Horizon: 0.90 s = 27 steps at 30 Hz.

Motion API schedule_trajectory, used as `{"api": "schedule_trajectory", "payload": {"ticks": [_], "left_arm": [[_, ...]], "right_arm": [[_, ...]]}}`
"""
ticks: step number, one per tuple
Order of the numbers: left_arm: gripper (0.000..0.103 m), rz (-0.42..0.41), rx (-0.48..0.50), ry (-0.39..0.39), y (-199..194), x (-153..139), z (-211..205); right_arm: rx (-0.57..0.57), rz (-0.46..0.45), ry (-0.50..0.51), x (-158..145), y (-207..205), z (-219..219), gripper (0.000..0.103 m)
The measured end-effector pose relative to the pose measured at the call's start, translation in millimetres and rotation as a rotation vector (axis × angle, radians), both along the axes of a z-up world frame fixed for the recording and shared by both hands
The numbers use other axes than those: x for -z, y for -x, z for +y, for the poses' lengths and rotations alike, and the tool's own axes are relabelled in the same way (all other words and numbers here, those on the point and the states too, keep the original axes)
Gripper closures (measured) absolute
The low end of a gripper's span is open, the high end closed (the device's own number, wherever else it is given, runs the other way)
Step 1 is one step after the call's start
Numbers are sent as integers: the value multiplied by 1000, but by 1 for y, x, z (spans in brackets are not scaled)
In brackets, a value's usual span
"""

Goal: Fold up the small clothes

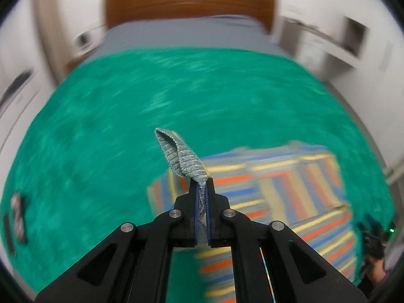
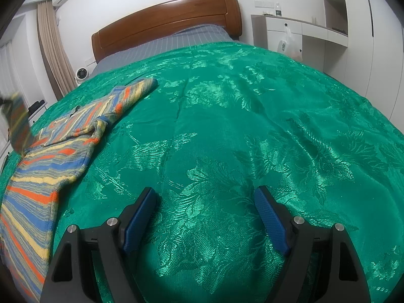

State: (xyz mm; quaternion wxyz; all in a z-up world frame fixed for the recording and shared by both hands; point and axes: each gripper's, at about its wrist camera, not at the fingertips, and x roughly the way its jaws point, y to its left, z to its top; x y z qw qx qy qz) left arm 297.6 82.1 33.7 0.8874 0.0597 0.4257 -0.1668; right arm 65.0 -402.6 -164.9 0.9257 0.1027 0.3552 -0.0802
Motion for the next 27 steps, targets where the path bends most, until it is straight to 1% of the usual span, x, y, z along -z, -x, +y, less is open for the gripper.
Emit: {"api": "schedule_trajectory", "payload": {"ticks": [3,4,5,6,7,8,9,10,11,12,15,16,17,19,20,21,22,23,24,27], "left_arm": [[99,-10,117,3,14,10,-75],[92,10,154,12,18,20,-98],[73,40,177,17,20,29,-110],[57,80,192,10,18,39,-121],[35,100,194,0,20,48,-128],[32,84,196,3,25,53,-129],[31,68,198,9,26,54,-126],[26,60,196,12,28,55,-120],[22,54,171,12,24,55,-108],[22,49,142,9,20,57,-93],[17,53,-9,-22,1,71,-47],[17,66,-58,-40,-3,82,-31],[18,77,-77,-53,-6,90,-23],[18,123,-105,-129,-6,125,-6],[24,139,-101,-166,-4,138,-3],[36,159,-92,-209,-2,154,-1],[77,172,-75,-215,1,165,1],[93,185,-48,-124,8,171,10],[94,177,-62,-77,13,168,17],[98,172,-128,22,18,156,35]], "right_arm": [[0,0,0,0,0,0,23],[0,0,0,0,0,0,23],[0,-1,0,0,0,0,23],[0,0,0,0,0,0,23],[0,0,0,0,0,0,23],[0,0,-1,0,0,0,23],[0,-1,-1,0,0,0,23],[0,-2,-2,0,1,0,23],[0,-4,-3,0,1,0,23],[0,-7,-3,0,1,0,23],[-1,-15,-6,0,2,0,23],[-1,-17,-6,0,3,0,23],[-1,-17,-5,0,3,0,23],[-1,-17,-5,1,3,0,23],[-1,-16,-5,1,3,0,23],[-1,-16,-4,1,3,0,23],[0,-15,-4,1,3,0,23],[0,-15,-3,1,3,1,23],[1,-14,-3,1,2,1,23],[1,-11,1,1,2,1,23]]}}
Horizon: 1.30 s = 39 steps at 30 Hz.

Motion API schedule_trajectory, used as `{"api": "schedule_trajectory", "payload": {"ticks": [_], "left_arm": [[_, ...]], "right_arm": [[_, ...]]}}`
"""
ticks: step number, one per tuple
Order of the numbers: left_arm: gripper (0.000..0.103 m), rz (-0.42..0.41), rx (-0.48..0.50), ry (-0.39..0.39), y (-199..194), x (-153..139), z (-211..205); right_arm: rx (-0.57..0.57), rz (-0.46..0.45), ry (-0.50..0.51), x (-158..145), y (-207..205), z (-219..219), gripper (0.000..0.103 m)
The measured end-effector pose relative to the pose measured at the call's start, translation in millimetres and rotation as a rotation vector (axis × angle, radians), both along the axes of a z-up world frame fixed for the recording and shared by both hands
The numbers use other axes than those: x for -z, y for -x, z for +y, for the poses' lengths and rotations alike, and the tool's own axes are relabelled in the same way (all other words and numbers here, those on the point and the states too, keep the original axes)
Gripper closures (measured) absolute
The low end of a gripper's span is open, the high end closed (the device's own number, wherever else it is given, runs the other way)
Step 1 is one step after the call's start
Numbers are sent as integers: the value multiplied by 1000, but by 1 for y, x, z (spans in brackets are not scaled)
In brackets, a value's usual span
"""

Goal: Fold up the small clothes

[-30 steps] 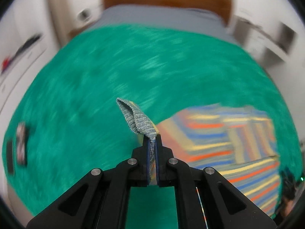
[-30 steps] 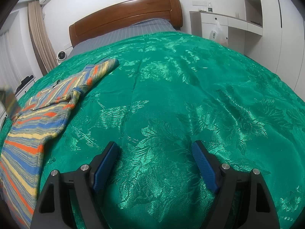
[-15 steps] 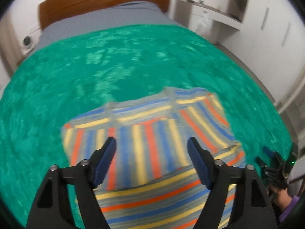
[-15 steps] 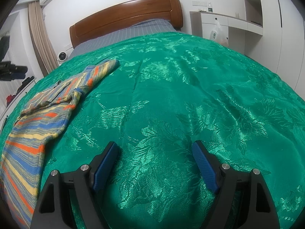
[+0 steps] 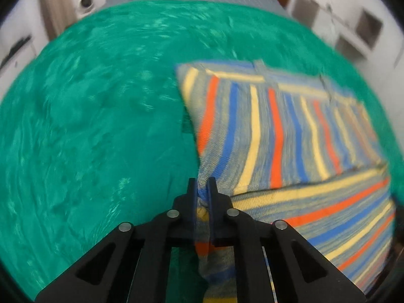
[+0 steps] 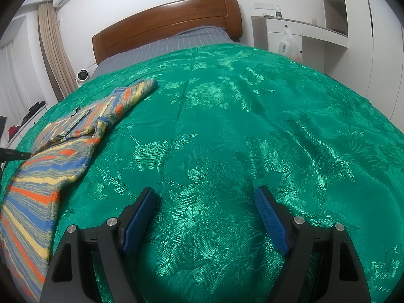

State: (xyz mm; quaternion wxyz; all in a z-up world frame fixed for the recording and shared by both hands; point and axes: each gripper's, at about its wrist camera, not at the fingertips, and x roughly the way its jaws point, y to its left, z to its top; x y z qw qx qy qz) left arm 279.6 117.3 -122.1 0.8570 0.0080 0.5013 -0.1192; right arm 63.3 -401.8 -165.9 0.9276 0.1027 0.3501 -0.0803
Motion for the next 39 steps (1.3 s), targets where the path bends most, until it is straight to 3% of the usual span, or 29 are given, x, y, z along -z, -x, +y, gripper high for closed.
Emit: {"api": "schedule_trajectory", "payload": {"ticks": [4,6,8,10,14,19,31,39], "left_arm": [[91,42,-34,-20,-2,7,12],[71,34,-47,-46,8,6,19],[27,-31,-72,-87,21,-4,22],[17,-102,-85,-135,36,-13,23],[16,-172,-104,-202,58,-25,23],[16,-201,-128,-224,72,-33,27],[16,-247,-144,-237,102,-50,34],[14,-273,-154,-217,122,-62,37]], "right_arm": [[-1,1,1,0,-1,0,23],[-1,0,0,0,-1,0,23],[-1,0,0,0,-1,0,23],[-1,0,0,0,-1,0,23],[0,1,1,0,0,0,23],[2,11,14,-1,-2,1,23],[19,34,63,-1,-6,9,22],[51,79,86,-4,-7,11,13]]}}
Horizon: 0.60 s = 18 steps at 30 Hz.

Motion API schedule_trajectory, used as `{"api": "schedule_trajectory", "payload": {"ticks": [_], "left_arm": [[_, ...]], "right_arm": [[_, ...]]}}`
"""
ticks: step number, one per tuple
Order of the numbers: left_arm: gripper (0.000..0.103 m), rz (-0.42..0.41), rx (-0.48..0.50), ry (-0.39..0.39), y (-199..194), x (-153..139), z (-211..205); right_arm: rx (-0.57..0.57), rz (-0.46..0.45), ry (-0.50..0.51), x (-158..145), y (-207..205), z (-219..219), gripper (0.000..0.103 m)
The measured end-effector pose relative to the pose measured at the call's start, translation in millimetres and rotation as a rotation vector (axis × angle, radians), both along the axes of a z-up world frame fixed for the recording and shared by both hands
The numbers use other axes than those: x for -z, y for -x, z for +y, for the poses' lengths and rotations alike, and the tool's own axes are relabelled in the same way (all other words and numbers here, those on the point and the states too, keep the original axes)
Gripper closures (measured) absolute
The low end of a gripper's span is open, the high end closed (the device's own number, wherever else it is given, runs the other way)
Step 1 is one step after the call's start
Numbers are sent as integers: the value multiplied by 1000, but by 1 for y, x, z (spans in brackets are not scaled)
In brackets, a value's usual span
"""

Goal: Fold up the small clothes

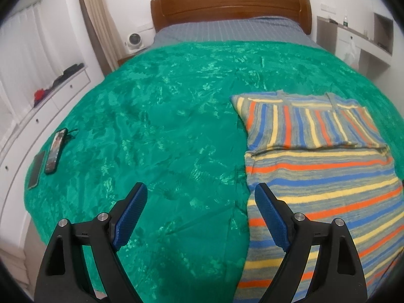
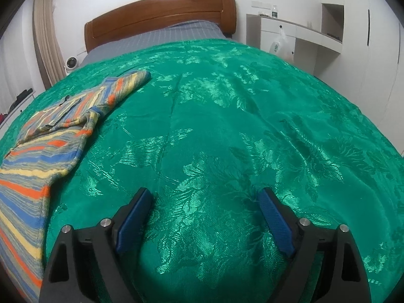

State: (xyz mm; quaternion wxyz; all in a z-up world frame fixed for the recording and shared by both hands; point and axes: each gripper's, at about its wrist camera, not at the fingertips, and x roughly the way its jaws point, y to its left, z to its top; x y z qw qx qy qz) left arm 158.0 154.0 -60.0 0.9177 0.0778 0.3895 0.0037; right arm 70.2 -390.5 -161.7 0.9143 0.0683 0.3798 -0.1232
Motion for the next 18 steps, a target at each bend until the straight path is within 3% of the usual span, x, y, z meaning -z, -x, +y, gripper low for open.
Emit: {"api": "schedule_trajectory", "payload": {"ticks": [3,8,11,18], "left_arm": [[12,-15,2,1,8,-5,-1],[11,-33,15,-20,20,-10,-6],[9,-41,11,-4,35,-8,-5],[9,-27,5,28,65,4,-10]], "right_arm": [[34,60,12,-6,-1,2,2],[103,108,70,-28,22,19,2],[129,121,143,-55,43,40,2],[75,78,198,-125,89,90,2]]}}
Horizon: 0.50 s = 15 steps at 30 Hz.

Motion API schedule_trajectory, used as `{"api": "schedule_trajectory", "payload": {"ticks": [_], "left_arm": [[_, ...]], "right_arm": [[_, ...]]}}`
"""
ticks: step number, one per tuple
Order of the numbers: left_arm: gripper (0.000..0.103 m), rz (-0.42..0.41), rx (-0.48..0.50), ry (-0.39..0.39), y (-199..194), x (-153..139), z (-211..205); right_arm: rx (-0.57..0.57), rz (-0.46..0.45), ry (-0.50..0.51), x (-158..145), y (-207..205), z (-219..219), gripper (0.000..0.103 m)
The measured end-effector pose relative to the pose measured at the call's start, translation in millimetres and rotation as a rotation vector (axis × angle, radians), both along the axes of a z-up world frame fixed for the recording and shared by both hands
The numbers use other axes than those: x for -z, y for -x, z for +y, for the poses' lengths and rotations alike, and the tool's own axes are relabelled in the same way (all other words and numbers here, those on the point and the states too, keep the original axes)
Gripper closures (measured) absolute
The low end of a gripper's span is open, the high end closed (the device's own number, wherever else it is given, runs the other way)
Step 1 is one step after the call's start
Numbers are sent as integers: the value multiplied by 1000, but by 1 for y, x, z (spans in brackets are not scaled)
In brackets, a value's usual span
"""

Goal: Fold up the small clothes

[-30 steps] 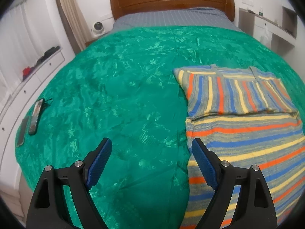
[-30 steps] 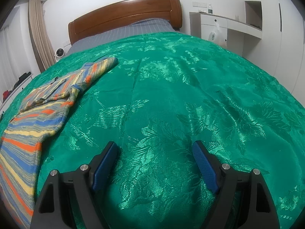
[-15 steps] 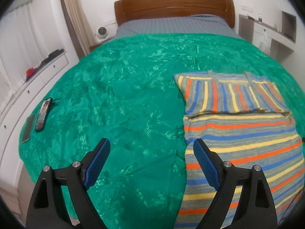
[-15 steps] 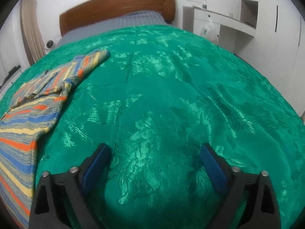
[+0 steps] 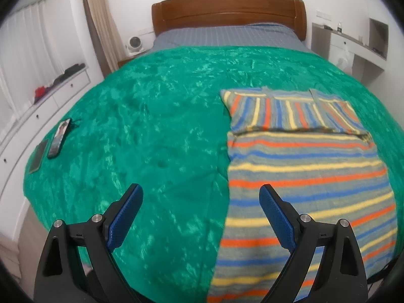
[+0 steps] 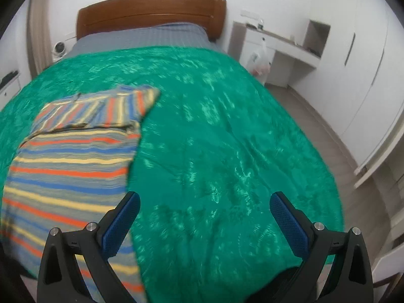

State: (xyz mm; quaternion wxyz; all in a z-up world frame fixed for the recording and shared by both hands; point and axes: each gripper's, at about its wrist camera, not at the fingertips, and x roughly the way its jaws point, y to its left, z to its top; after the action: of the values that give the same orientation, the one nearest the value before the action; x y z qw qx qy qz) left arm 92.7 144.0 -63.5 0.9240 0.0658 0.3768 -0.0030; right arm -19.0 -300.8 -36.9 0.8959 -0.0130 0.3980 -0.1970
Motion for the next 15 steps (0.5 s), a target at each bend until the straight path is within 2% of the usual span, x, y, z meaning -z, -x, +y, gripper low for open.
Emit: {"api": "schedule_trajectory", "payload": {"ticks": [5,11,15], "left_arm": [[8,11,9,2,12,2,-6],[8,11,12,16,18,-1,-5],[7,8,15,17,20,0,-7]], "right_arm": [[-23,-14,69,-27,15,25,2],[-21,-16,158,-43,15,41,2],[-13,-12,172,-46,17,41,2]]}}
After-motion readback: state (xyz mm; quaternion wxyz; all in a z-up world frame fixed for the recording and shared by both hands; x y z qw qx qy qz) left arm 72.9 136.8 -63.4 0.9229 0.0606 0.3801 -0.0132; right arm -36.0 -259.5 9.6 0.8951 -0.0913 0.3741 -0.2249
